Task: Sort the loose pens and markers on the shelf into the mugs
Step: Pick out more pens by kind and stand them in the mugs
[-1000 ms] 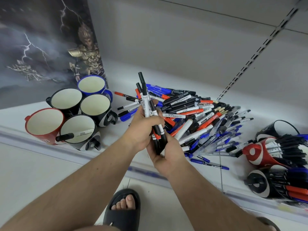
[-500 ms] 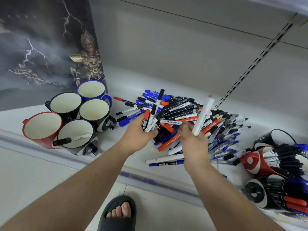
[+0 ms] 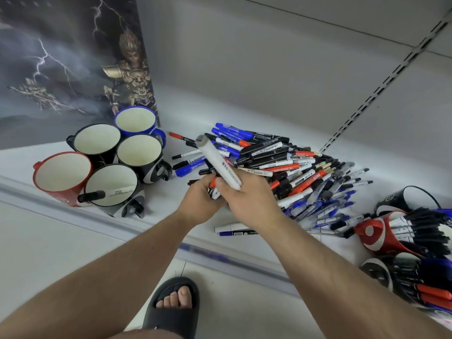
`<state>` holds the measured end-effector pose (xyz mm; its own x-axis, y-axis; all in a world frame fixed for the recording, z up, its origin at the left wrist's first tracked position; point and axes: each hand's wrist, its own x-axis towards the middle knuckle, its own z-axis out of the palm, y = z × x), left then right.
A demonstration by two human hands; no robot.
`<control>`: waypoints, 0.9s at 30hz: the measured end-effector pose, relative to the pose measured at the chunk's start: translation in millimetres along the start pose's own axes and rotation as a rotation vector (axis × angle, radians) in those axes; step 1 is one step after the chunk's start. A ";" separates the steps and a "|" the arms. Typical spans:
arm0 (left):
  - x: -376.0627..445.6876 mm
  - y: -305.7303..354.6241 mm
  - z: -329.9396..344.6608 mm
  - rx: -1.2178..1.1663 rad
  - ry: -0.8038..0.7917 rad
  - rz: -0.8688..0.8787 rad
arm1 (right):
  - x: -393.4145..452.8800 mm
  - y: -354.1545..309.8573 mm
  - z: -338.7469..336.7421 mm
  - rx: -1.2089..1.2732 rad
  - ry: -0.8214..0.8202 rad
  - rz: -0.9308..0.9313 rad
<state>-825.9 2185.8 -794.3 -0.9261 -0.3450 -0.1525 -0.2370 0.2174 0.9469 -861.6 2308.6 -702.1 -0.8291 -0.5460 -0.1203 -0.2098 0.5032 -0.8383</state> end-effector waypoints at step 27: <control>5.3 17.6 -43.5 1.179 -0.835 -0.651 | -24.0 76.4 49.7 0.070 -0.224 0.739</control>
<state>-822.2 2148.1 -766.1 -0.3792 -0.1666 -0.9102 -0.3590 0.9331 -0.0212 -832.0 2326.9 -789.6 -0.6148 -0.2109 -0.7599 0.3968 0.7500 -0.5292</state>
